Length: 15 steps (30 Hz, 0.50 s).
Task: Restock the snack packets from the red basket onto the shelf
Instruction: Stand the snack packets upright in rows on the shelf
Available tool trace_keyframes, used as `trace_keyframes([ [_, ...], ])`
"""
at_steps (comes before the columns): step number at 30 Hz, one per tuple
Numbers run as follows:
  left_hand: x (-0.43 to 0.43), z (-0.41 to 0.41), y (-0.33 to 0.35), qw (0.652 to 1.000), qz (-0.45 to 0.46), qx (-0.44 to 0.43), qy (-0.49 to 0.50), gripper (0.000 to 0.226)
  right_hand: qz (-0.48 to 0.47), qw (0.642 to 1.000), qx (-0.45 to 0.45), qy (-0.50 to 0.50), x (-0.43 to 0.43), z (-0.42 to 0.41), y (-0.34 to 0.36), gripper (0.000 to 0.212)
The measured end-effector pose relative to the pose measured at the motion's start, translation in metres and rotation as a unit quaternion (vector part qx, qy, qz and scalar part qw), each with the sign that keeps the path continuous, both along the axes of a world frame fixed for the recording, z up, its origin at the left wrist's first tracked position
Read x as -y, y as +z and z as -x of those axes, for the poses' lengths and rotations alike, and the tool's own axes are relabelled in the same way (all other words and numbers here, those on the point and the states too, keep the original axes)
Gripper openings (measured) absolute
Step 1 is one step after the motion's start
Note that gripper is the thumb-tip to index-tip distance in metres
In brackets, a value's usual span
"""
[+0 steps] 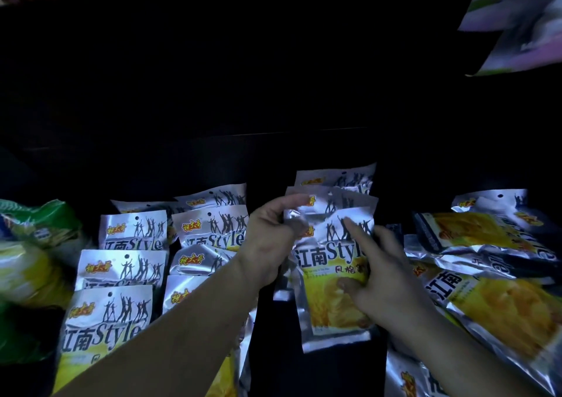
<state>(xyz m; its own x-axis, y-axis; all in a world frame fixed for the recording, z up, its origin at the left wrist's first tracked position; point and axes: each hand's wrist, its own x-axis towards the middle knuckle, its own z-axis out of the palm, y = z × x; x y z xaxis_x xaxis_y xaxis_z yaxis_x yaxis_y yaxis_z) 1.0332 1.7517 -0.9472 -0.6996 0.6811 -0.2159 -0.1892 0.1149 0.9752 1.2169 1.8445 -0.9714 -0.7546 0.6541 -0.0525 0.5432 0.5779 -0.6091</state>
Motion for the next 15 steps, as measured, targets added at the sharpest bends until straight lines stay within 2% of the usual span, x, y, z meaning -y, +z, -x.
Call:
trace_keyframes([
  [4,-0.003,0.009,0.01,0.998,-0.017,0.001,0.057,0.028,-0.109,0.993,0.015,-0.042,0.005,0.019,0.007,0.096],
  [6,-0.004,0.008,0.008,0.996,-0.015,0.01,0.084,0.027,-0.126,0.989,0.042,-0.063,0.012,0.026,0.008,0.089],
  [11,-0.005,0.005,0.003,0.996,0.006,0.012,0.086,0.029,-0.08,0.993,0.049,-0.073,0.028,0.032,-0.004,0.068],
  [15,-0.004,0.004,0.01,0.998,0.02,-0.027,0.06,0.035,-0.051,0.993,0.039,-0.102,0.027,0.034,-0.01,0.069],
])
